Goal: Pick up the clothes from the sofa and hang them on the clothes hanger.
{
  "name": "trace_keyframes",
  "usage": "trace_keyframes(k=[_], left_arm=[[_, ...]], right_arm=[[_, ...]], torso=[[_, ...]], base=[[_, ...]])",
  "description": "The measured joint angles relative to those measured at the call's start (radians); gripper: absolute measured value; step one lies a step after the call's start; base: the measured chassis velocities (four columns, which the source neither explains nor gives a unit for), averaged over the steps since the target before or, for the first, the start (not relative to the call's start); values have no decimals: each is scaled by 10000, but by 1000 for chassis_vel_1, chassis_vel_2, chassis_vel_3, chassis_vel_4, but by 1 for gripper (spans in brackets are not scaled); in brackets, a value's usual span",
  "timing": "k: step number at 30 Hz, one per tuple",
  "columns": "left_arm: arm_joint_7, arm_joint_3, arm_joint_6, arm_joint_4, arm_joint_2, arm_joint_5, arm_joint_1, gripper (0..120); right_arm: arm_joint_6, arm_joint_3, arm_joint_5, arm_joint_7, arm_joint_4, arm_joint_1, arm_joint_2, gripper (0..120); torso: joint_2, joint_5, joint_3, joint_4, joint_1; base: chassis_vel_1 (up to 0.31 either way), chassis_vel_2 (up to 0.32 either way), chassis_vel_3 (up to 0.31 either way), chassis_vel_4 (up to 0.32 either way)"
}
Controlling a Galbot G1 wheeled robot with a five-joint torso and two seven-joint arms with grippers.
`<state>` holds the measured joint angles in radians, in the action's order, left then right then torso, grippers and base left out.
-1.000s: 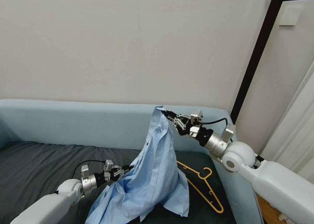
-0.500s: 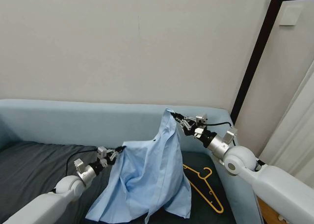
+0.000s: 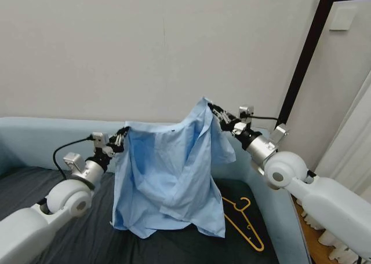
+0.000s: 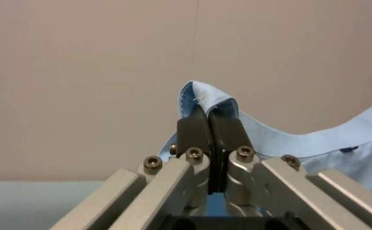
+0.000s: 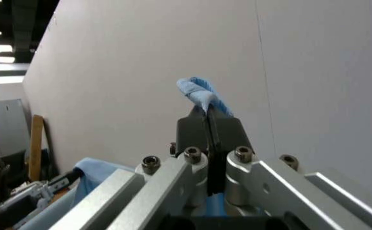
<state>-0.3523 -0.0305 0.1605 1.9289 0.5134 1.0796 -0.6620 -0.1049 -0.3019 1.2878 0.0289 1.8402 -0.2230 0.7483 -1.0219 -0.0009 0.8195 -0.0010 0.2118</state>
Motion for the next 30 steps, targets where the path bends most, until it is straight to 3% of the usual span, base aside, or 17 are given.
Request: trace_keyframes(k=[8,9,16,22,30], left_arm=[[-888,-1099,-190,1561,-1381,778,-286,0],[-1014,-1661,-228,2009,-1782,993,-588,0],[-1203,-3240,-636,3166,-2624,1342,-1590,0],[-1249,-3110,-820,3302,-2235,1069,-1878,0],[-1193,-2297,-1001,2320,-1234,88,-2225,0]], right_arm=[[43,261,955,65,1557,-186,-809,0],[84,493,1205,-52,2058,-388,-1149,0],[166,1405,1584,-105,3551,-1495,-2555,0],[170,2365,1469,-41,3979,-3071,-2922,0],[-22,2483,404,-488,3065,-4439,-2122,0]], torso=[[0,3,0,0,-1],[0,4,0,2,-1],[-1,9,-2,-4,-3],[-2,4,-1,-3,-2],[-1,0,1,-2,-1]], base=[[0,0,0,0],[0,0,0,0],[0,0,0,0],[0,0,0,0],[0,0,0,0]])
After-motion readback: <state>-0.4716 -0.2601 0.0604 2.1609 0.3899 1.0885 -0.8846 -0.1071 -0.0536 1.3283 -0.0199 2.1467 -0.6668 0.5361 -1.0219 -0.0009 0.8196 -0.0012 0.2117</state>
